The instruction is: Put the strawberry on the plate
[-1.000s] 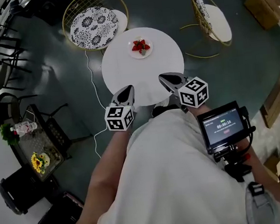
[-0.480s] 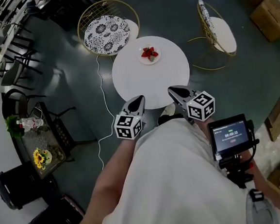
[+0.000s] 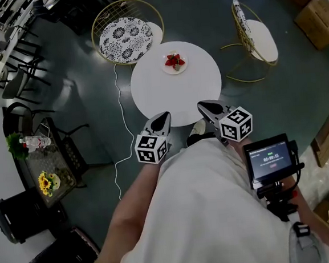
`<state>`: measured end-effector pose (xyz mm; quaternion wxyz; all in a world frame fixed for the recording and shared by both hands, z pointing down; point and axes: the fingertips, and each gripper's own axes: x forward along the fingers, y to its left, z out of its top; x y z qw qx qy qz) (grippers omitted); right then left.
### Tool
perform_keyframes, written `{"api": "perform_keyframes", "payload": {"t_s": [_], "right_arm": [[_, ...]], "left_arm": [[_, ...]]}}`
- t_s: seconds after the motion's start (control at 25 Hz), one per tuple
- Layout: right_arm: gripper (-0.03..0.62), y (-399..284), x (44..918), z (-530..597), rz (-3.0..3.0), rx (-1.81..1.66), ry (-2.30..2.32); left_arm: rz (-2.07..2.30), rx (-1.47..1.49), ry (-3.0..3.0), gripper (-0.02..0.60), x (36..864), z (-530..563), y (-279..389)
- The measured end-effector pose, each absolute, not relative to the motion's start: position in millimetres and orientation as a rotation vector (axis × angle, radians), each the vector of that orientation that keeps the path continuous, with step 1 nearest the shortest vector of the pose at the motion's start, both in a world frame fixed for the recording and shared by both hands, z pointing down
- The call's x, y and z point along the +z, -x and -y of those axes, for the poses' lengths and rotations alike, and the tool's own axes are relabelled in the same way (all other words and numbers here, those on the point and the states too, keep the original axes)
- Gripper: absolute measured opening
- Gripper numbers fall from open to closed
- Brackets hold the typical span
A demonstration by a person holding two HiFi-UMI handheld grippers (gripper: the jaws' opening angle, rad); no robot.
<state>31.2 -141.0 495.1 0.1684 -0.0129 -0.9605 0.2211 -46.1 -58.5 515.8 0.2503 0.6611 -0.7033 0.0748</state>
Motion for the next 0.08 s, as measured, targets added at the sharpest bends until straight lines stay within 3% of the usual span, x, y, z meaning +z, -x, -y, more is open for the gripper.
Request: {"api": "perform_keyframes", "payload": {"t_s": [0.08], "right_arm": [[0.008, -29.8, 496.1, 145.8, 2.732, 0.628, 0.035]], "left_arm": [[1.914, 0.204, -1.798, 0.011, 517.0, 61.2, 46.6]]}}
